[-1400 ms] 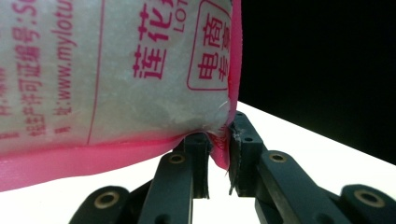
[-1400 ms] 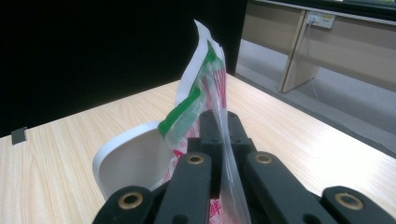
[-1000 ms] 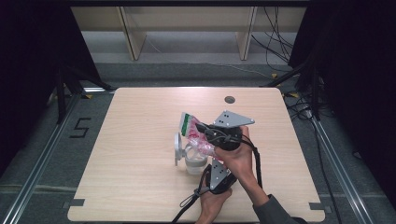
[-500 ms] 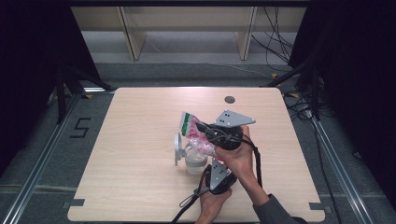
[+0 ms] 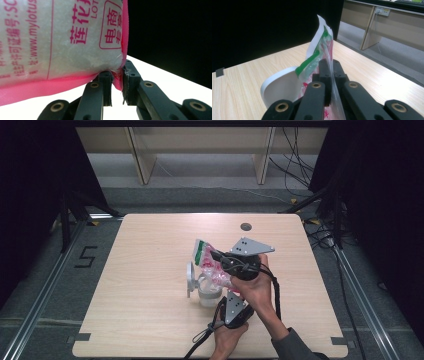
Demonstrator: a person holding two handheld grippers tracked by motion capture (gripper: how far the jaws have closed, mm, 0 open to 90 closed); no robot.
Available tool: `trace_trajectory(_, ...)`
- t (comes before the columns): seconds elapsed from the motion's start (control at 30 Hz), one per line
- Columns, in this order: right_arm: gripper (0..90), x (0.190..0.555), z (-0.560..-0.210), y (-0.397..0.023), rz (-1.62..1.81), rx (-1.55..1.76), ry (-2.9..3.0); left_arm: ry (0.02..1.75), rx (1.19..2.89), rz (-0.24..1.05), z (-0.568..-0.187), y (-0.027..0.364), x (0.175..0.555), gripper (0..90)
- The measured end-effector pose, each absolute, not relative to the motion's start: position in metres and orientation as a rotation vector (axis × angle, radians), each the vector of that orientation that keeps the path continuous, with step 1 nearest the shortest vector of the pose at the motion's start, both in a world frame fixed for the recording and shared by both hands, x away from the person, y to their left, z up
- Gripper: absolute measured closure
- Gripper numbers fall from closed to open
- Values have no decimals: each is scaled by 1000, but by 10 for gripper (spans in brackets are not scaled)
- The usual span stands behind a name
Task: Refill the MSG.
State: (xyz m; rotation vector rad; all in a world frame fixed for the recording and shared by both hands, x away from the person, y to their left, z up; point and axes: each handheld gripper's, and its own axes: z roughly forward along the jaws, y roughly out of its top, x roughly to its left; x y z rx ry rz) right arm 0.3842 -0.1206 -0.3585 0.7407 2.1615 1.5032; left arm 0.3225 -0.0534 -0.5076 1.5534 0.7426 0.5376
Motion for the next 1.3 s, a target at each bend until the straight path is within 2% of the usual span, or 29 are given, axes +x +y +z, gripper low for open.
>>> trace_trajectory(1.3,900,384,-355,-120,1502,710,2151,768,1492,526,-504,-61,327,794)
